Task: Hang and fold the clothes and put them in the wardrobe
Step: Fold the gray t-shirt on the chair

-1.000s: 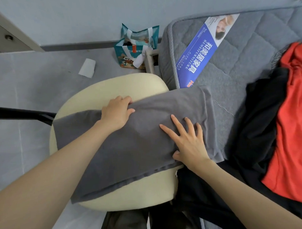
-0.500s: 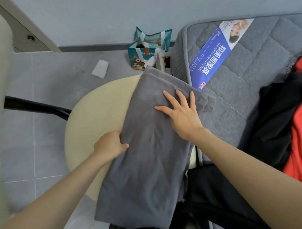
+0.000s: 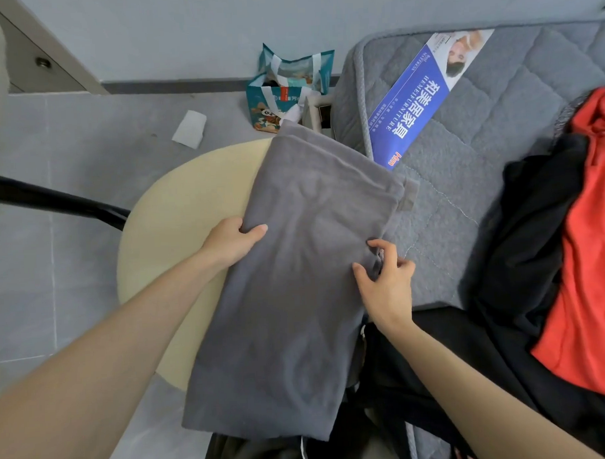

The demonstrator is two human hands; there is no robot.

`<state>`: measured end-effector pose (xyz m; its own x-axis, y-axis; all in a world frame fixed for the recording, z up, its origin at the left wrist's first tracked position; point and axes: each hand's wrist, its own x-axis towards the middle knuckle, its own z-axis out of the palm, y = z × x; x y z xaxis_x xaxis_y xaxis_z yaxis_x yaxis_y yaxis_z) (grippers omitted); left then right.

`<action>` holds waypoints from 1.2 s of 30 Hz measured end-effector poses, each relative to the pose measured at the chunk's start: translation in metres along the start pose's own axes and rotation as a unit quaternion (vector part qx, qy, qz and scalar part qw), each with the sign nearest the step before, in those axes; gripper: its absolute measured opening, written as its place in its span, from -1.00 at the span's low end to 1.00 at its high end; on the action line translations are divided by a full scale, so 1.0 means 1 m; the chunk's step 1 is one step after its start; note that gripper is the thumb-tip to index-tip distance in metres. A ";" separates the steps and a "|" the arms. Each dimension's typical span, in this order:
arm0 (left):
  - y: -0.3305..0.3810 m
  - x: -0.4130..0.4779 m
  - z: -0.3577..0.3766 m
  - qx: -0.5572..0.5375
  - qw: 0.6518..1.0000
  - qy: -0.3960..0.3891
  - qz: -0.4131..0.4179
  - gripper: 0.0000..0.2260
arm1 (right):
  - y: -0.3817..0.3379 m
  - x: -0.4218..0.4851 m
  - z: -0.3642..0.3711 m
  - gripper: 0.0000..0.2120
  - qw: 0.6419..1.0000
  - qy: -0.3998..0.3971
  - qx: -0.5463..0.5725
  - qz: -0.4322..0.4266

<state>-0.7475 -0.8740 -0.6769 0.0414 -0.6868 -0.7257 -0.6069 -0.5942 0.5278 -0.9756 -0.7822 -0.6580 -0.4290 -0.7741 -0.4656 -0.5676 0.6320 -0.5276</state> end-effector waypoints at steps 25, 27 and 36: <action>0.013 0.001 -0.012 -0.172 0.982 0.064 0.038 -0.39 | -0.028 0.038 -0.009 -0.23 0.979 -0.127 0.157 -0.011; 0.013 -0.003 -0.016 -0.177 0.981 0.054 0.064 -0.33 | -0.032 0.037 -0.011 -0.25 0.968 -0.141 0.205 -0.015; 0.016 -0.036 -0.046 -0.128 0.980 -0.011 0.151 -0.77 | -0.043 0.031 -0.060 -0.45 0.926 -0.228 0.295 -0.063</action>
<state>-0.7222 -0.8779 -0.6220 -0.1286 -0.8402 -0.5268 -0.3689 -0.4526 0.8118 -1.0066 -0.8360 -0.6070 0.0323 -0.8310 -0.5554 -0.0527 0.5535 -0.8312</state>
